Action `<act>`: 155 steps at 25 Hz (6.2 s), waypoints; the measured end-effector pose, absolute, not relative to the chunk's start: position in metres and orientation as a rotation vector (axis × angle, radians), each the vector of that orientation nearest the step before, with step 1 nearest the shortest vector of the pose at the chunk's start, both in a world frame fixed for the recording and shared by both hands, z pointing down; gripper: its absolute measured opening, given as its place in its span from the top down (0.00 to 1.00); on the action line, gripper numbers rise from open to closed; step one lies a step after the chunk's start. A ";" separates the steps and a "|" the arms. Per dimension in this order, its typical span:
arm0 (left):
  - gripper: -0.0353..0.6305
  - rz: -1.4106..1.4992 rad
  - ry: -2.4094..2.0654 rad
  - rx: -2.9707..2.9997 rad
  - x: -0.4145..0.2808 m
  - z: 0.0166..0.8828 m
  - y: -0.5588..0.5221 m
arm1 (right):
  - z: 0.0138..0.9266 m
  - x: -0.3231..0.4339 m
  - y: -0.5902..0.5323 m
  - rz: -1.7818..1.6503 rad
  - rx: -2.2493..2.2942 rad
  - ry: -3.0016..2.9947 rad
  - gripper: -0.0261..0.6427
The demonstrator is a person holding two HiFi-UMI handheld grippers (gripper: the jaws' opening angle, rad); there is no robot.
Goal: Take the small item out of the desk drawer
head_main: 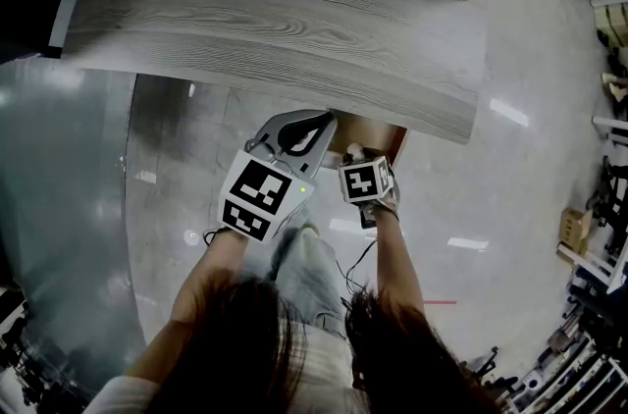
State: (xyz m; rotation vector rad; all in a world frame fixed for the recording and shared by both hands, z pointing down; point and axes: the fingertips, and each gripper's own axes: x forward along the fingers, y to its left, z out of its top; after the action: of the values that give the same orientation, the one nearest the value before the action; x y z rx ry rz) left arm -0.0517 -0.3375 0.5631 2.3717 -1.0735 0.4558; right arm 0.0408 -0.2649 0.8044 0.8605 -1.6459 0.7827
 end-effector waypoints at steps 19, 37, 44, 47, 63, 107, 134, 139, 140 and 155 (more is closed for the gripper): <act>0.92 0.442 -1.098 2.413 -0.044 0.532 -0.310 | 0.756 0.045 -0.254 0.758 1.043 -1.761 0.72; 0.92 0.431 -1.146 2.431 -0.034 0.490 -0.258 | 0.696 0.052 -0.235 0.677 1.144 -1.869 0.72; 0.92 0.427 -1.155 2.435 -0.030 0.476 -0.236 | 0.672 0.051 -0.221 0.655 1.180 -1.896 0.72; 0.92 0.427 -1.162 2.440 -0.030 0.469 -0.228 | 0.663 0.051 -0.215 0.644 1.193 -1.908 0.72; 0.92 0.418 -1.210 2.454 -0.022 0.445 -0.171 | 0.612 0.060 -0.175 0.550 1.266 -1.984 0.72; 0.92 0.355 -1.344 2.568 0.012 0.371 -0.012 | 0.449 0.089 -0.037 0.224 1.445 -2.233 0.72; 0.92 0.343 -1.326 2.633 0.005 0.341 0.002 | 0.368 0.088 -0.013 0.082 1.612 -2.321 0.72; 0.92 0.332 -1.315 2.643 -0.009 0.335 0.010 | 0.357 0.076 -0.002 0.063 1.635 -2.309 0.72; 0.92 0.329 -1.314 2.642 -0.013 0.333 0.012 | 0.354 0.073 0.001 0.060 1.638 -2.307 0.72; 0.92 0.254 -1.295 2.671 -0.046 0.310 0.047 | 0.315 0.046 0.050 -0.019 1.699 -2.292 0.72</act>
State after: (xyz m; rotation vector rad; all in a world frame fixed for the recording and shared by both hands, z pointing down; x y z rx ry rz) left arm -0.0455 0.0465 0.3099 2.6712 -1.2954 0.2543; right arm 0.0459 0.0495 0.3151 1.6990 -2.2920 -0.0188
